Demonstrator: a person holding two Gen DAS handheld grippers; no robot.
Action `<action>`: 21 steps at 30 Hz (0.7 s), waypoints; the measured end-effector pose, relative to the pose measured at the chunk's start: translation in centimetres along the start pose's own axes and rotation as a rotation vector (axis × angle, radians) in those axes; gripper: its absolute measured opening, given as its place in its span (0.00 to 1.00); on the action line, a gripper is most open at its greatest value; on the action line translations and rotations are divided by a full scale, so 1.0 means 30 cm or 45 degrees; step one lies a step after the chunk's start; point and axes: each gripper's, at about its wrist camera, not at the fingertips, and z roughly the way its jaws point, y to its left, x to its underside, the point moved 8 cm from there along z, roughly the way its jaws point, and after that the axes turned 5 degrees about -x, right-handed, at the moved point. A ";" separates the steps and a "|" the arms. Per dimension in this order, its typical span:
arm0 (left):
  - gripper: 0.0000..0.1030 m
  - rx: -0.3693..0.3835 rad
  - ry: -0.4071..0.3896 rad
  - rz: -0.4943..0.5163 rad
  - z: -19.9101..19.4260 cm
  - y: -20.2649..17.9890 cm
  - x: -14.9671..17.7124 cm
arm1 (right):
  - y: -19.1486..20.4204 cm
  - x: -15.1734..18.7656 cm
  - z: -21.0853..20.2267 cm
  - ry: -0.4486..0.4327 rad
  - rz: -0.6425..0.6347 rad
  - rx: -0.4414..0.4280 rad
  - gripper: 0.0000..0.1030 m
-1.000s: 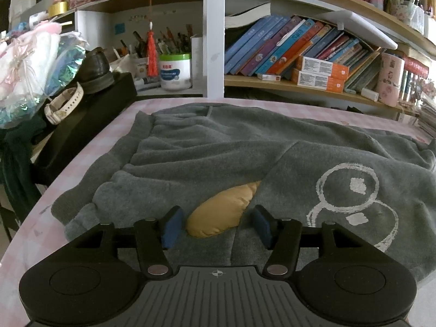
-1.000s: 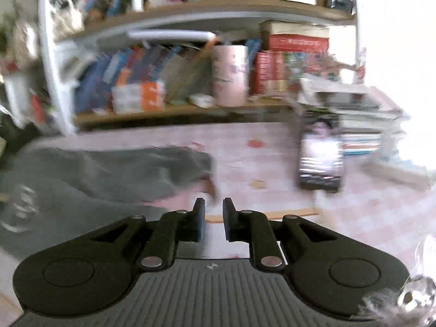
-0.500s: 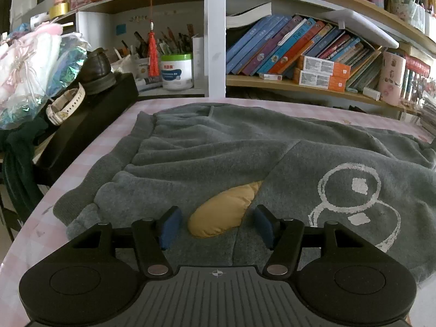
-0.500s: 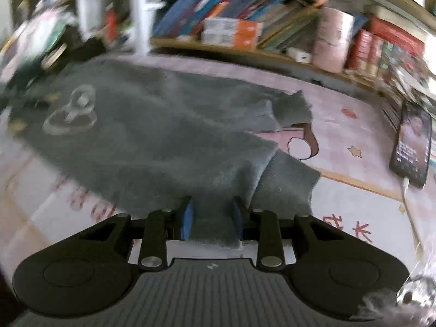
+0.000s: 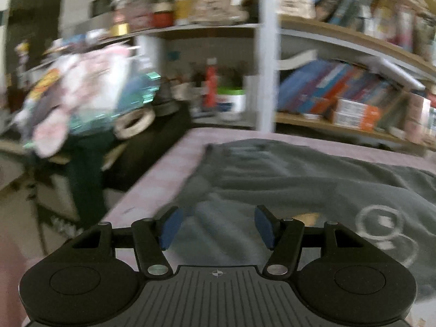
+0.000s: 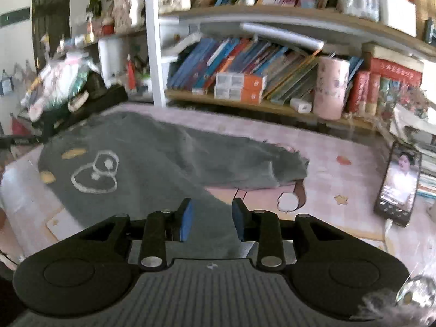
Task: Fold clothes
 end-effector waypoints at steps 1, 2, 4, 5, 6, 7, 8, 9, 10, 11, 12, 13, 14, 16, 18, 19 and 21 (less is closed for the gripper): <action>0.59 -0.024 0.010 -0.018 0.006 0.020 0.007 | 0.000 0.020 0.028 0.038 -0.004 0.012 0.29; 0.59 -0.036 0.019 -0.034 0.010 0.034 0.014 | -0.007 0.042 0.051 0.069 -0.002 0.033 0.29; 0.59 -0.034 0.041 -0.075 0.024 0.055 0.024 | -0.029 0.083 0.084 0.119 0.016 0.076 0.28; 0.58 -0.023 0.055 -0.111 0.038 0.064 0.028 | -0.043 0.106 0.094 0.139 0.034 0.096 0.28; 0.58 -0.011 0.070 -0.148 0.053 0.073 0.031 | -0.058 0.125 0.100 0.152 0.051 0.109 0.28; 0.57 -0.001 0.088 -0.184 0.075 0.079 0.032 | -0.072 0.136 0.100 0.159 0.062 0.118 0.28; 0.54 0.010 0.106 -0.220 0.098 0.084 0.033 | -0.086 0.144 0.098 0.164 0.067 0.129 0.27; 0.50 0.021 0.125 -0.256 0.121 0.089 0.034 | -0.099 0.150 0.100 0.174 0.069 0.148 0.27; 0.44 0.027 0.147 -0.286 0.149 0.090 0.032 | -0.114 0.155 0.104 0.186 0.067 0.170 0.27; 0.39 0.032 0.170 -0.316 0.176 0.089 0.029 | -0.130 0.163 0.108 0.196 0.064 0.188 0.32; 0.34 0.054 0.175 -0.318 0.197 0.074 0.021 | -0.144 0.165 0.112 0.200 0.069 0.194 0.33; 0.21 0.078 0.177 -0.317 0.217 0.056 0.012 | -0.154 0.164 0.116 0.200 0.079 0.188 0.33; 0.16 0.102 0.180 -0.315 0.237 0.039 0.003 | -0.163 0.159 0.124 0.201 0.073 0.196 0.33; 0.13 0.151 0.185 -0.312 0.277 0.004 -0.014 | -0.183 0.139 0.153 0.201 0.029 0.244 0.32; 0.11 0.184 0.172 -0.325 0.317 -0.026 -0.049 | -0.219 0.104 0.202 0.192 -0.027 0.322 0.32; 0.10 0.201 0.165 -0.332 0.337 -0.042 -0.066 | -0.237 0.085 0.236 0.186 -0.050 0.371 0.32; 0.09 0.189 0.163 -0.351 0.381 -0.048 -0.090 | -0.284 0.044 0.305 0.173 -0.069 0.444 0.32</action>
